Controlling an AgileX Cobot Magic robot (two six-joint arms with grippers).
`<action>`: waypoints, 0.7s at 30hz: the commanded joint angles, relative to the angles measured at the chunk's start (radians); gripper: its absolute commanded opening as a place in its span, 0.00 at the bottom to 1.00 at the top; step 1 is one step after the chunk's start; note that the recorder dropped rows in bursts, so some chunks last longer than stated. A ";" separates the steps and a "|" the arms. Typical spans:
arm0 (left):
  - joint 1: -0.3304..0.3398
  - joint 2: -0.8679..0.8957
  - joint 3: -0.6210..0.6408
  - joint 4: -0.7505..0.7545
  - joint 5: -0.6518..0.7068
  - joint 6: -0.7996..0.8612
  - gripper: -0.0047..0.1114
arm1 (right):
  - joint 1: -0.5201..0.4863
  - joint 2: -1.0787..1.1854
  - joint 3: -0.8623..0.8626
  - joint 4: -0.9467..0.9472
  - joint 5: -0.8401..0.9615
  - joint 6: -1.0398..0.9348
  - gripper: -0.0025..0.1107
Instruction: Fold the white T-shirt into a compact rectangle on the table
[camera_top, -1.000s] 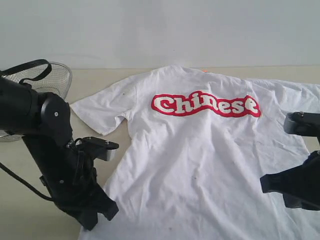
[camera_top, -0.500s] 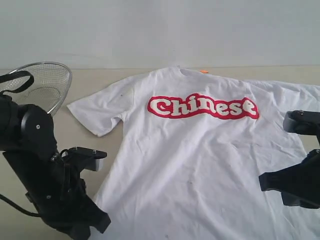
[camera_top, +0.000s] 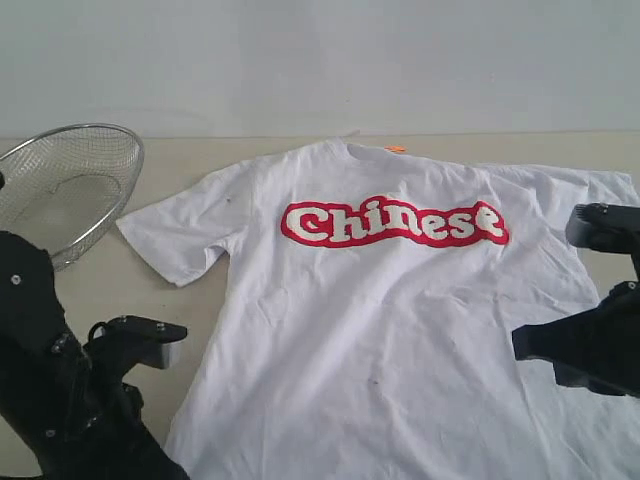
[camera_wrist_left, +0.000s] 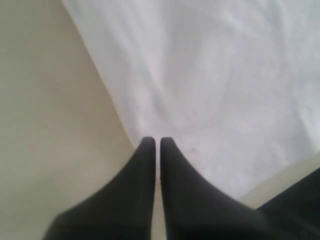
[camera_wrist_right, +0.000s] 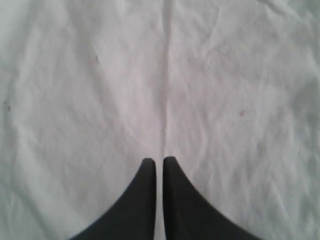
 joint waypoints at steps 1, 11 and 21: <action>-0.005 -0.086 0.003 0.012 0.001 -0.022 0.08 | 0.000 -0.005 -0.003 0.002 -0.065 -0.009 0.02; 0.038 -0.128 -0.179 0.038 0.022 -0.059 0.08 | -0.079 0.152 -0.325 -0.016 0.049 -0.016 0.02; 0.117 0.138 -0.547 0.058 0.051 -0.016 0.08 | -0.269 0.629 -0.948 0.021 0.210 -0.192 0.02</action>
